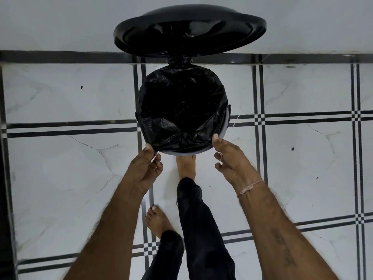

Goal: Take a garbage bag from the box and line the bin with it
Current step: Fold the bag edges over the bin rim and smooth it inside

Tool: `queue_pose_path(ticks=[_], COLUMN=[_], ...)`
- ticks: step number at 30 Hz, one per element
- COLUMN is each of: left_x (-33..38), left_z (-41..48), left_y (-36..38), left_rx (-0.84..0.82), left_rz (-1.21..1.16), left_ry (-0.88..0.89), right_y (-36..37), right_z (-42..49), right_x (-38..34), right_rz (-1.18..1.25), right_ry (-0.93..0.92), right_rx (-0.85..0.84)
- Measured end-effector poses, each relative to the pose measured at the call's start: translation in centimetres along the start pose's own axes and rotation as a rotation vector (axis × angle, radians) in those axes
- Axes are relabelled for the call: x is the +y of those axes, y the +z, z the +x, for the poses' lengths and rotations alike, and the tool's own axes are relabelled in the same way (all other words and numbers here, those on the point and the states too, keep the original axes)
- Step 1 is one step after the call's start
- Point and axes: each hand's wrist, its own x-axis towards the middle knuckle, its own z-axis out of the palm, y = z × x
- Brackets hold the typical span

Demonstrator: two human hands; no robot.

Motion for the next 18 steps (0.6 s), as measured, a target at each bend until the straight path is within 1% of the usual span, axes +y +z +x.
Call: queue_pose_path(ticks=[2,4,10,15,18], left_x=[-0.3,-0.4,-1.3,-2.2,-2.4], left_z=[0.1,0.2,1.2,1.7,2.2], left_y=[-0.2,-0.3,-0.2,-0.3,-0.5], left_rx=[-0.014,-0.018,0.002,-0.044,-0.032], left_rz=[-0.03,-0.061,-0.226,-0.279,-0.297], left_ry=[-0.004,-0.008,0.032,0.05,0.056], right_y=[-0.1,0.1,1.6,2.1,3.0], right_z=[-0.1,0.0,0.5,0.8,0.7], right_x=[0.8,1.9,4.1,5.1,5.8], right_rz=[0.039,0.134,0.473,0.614,0.704], right_ry=[0.032,0.047,-0.02,-0.026,-0.033], right_rx=[-0.012,-0.032,-0.053,-0.059,-0.059])
